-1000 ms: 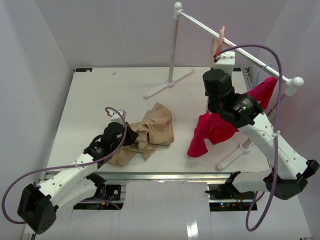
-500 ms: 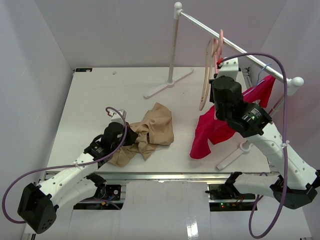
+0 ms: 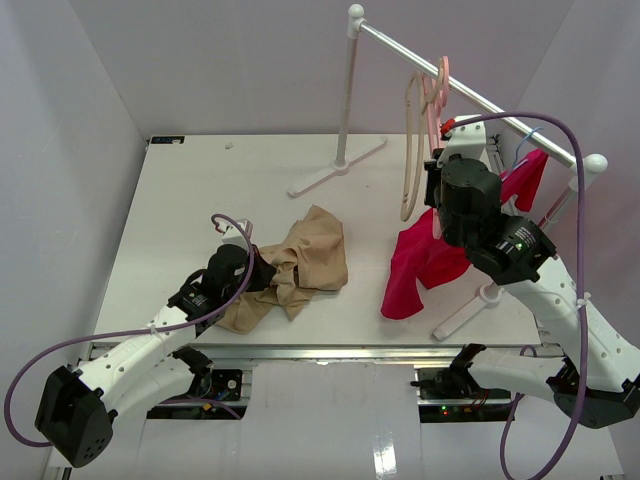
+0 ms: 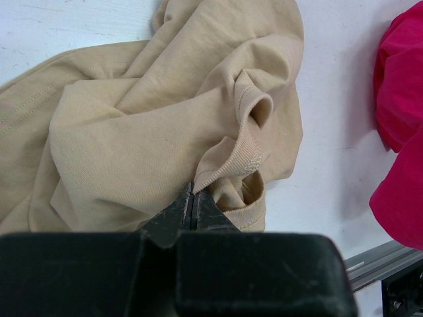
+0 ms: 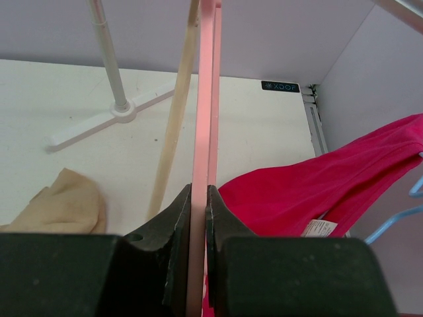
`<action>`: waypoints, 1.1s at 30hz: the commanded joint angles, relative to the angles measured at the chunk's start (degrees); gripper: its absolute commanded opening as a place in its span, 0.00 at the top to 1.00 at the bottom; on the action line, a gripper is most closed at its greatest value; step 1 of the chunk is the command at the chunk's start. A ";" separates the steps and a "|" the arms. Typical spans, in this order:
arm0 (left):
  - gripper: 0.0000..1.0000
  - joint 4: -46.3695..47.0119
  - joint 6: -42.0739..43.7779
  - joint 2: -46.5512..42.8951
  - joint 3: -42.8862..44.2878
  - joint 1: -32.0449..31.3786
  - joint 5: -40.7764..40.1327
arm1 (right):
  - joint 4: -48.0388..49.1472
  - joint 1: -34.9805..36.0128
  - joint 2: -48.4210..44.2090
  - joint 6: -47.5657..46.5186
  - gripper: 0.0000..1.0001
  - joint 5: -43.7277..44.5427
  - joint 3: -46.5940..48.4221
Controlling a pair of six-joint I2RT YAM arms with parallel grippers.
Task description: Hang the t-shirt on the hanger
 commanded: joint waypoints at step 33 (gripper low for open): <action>1.00 -11.78 -1.22 9.01 17.58 1.51 -6.75 | -4.99 0.41 -3.87 -2.28 0.92 -37.67 -9.18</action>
